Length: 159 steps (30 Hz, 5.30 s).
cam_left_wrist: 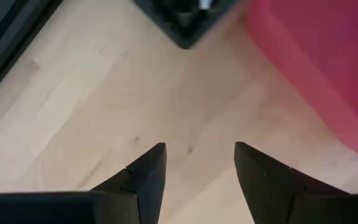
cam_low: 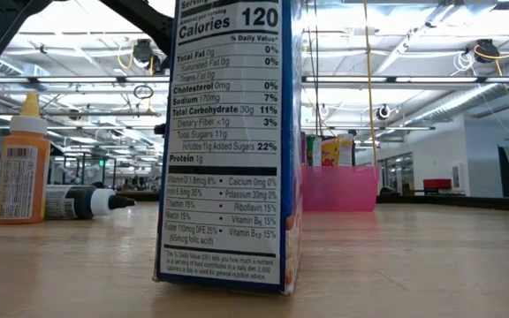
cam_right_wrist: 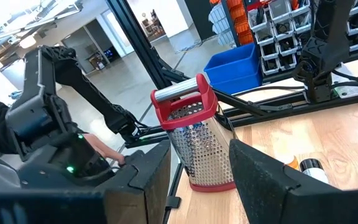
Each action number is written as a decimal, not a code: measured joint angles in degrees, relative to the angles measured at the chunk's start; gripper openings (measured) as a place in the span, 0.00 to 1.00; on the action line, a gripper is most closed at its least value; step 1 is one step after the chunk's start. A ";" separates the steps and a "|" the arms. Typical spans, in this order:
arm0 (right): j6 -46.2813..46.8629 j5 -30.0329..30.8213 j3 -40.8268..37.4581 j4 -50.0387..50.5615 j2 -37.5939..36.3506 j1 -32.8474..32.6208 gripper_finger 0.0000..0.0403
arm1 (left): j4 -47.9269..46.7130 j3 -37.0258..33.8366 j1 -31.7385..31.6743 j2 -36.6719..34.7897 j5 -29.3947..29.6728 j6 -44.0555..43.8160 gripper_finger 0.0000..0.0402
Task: Pick & Place Kitchen Items
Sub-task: Put the large black food coloring bottle into the black bin
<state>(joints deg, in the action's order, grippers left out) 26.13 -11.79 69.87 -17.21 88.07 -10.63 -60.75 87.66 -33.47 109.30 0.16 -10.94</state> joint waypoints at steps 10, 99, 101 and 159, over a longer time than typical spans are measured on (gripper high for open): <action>-0.26 0.00 -0.02 -0.08 0.00 0.00 0.38 | -6.44 0.00 5.26 -6.14 -0.09 -0.11 0.48; -1.99 0.08 -0.07 -0.99 0.04 0.22 0.38 | 8.79 -29.25 49.33 -18.56 3.18 -10.80 0.48; -1.99 -0.09 -0.06 -1.49 0.04 0.21 0.38 | 10.92 -30.27 48.66 -18.56 2.70 -10.04 0.48; -3.08 0.02 0.00 -0.87 0.02 0.96 0.38 | 28.79 -41.17 38.87 -19.90 -4.34 -18.77 0.22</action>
<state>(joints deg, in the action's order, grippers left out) 23.05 -11.77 69.87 -18.09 88.09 -9.67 -31.96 46.48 5.40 89.39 -4.18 -29.71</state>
